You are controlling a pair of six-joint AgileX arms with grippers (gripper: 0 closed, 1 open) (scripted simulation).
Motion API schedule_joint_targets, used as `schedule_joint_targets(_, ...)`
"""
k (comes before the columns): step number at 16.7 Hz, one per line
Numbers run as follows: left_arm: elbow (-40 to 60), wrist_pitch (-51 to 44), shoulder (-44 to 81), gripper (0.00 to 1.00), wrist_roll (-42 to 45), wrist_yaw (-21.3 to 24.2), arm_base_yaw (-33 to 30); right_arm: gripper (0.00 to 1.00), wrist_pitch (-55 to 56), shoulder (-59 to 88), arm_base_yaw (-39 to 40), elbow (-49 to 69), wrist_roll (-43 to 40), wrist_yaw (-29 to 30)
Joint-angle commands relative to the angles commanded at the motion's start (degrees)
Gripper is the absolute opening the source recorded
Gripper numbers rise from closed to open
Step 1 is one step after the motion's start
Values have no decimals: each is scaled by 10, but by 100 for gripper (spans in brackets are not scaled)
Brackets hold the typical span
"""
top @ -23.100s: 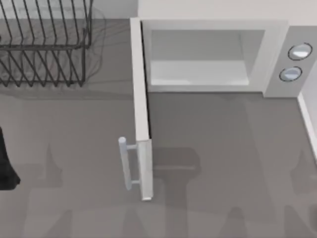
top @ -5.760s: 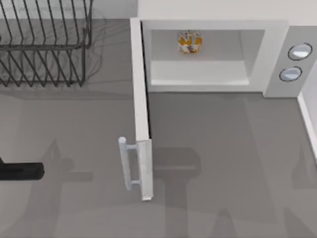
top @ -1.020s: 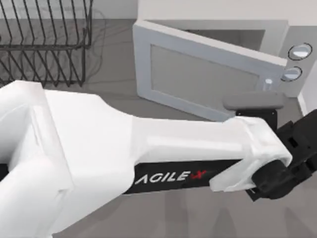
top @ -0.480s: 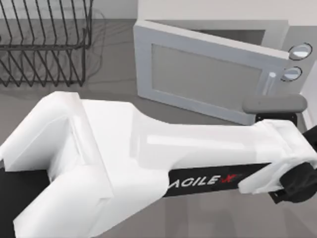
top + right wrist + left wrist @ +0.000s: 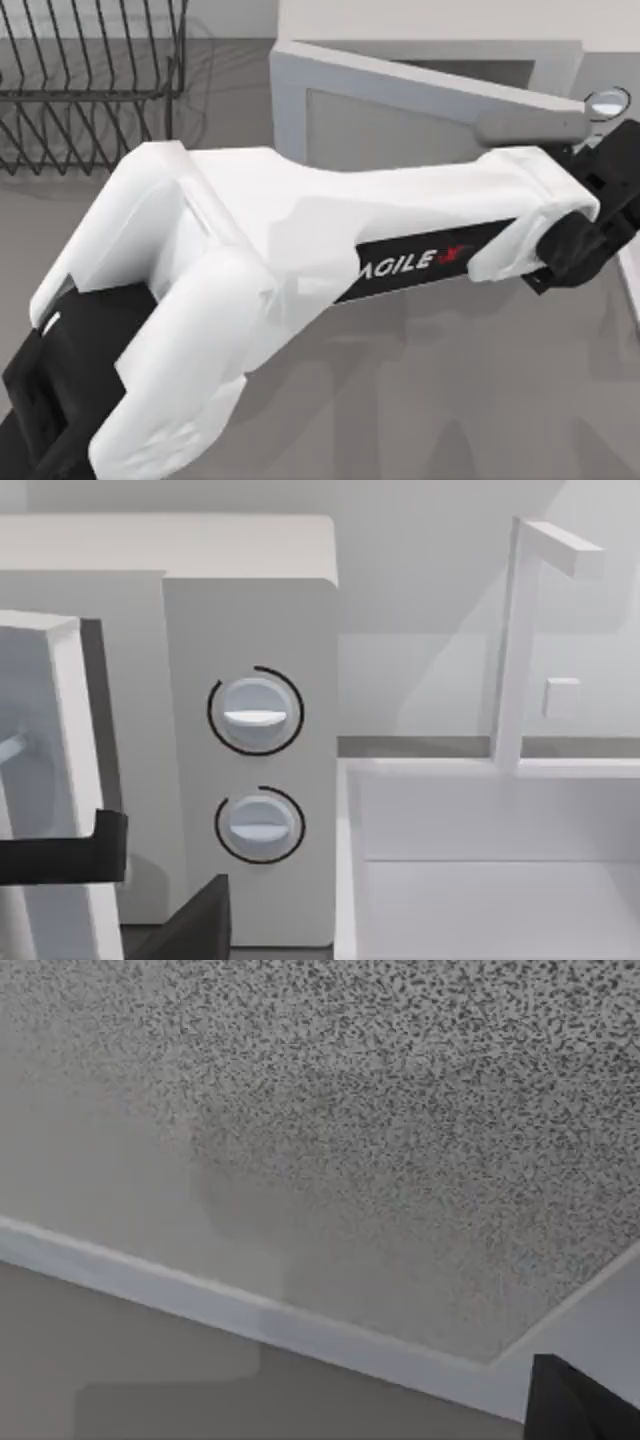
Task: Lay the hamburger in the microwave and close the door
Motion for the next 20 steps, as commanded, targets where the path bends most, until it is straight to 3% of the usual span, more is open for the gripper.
schedule_joint_targets(8,30,-8,27,0,17,7,15,100,0,0,0,0,0,0)
schedule_joint_targets(17,307,-74,169,0,71,42,71,100,0,0,0,0,0,0)
schedule_joint_targets(20,352,-93,204,0,90,55,91,100,0,0,0,0,0,0)
